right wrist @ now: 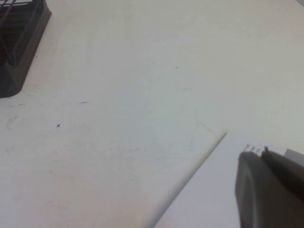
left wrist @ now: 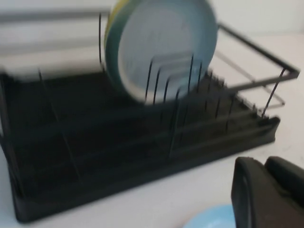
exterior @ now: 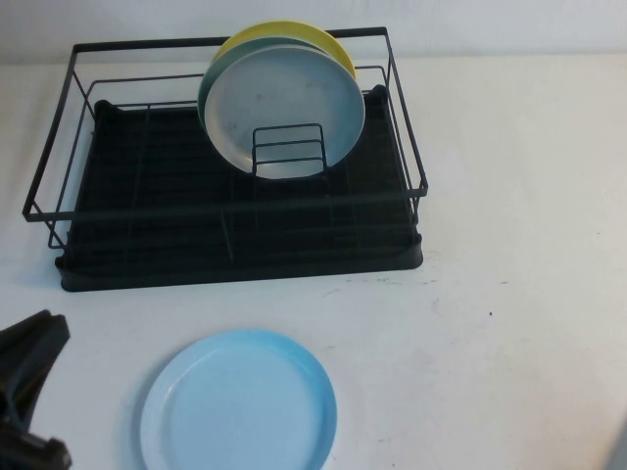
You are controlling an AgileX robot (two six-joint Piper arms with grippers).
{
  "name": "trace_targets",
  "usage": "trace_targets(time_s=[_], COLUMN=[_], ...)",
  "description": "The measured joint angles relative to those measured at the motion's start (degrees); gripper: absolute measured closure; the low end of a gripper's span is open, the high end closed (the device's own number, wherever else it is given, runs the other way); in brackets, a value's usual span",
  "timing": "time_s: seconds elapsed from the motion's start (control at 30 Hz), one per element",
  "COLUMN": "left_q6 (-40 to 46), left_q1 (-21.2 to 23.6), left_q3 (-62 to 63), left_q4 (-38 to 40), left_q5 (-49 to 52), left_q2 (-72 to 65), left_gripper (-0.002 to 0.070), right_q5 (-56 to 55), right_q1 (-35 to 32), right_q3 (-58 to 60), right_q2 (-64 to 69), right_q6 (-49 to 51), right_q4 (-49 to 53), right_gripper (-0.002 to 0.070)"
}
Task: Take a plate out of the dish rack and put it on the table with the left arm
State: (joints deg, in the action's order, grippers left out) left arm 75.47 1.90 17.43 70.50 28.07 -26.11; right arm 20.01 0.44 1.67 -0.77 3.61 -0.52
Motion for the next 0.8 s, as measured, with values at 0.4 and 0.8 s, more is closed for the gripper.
trace_targets(time_s=[0.4,0.8], left_q6=[-15.4,-27.4], left_q1=[0.0,0.0], left_q3=[-0.2,-0.7], left_q4=[-18.2,-22.2], left_q5=[11.5,4.4], left_q2=[24.5,27.0], left_gripper=[0.0676,0.0678], right_q5=[0.0,0.0], right_q1=[0.0,0.0], right_q3=[0.0,0.0], right_q2=[0.0,0.0], right_q6=[0.0,0.0], right_q4=[0.0,0.0], right_gripper=[0.0696,0.0696])
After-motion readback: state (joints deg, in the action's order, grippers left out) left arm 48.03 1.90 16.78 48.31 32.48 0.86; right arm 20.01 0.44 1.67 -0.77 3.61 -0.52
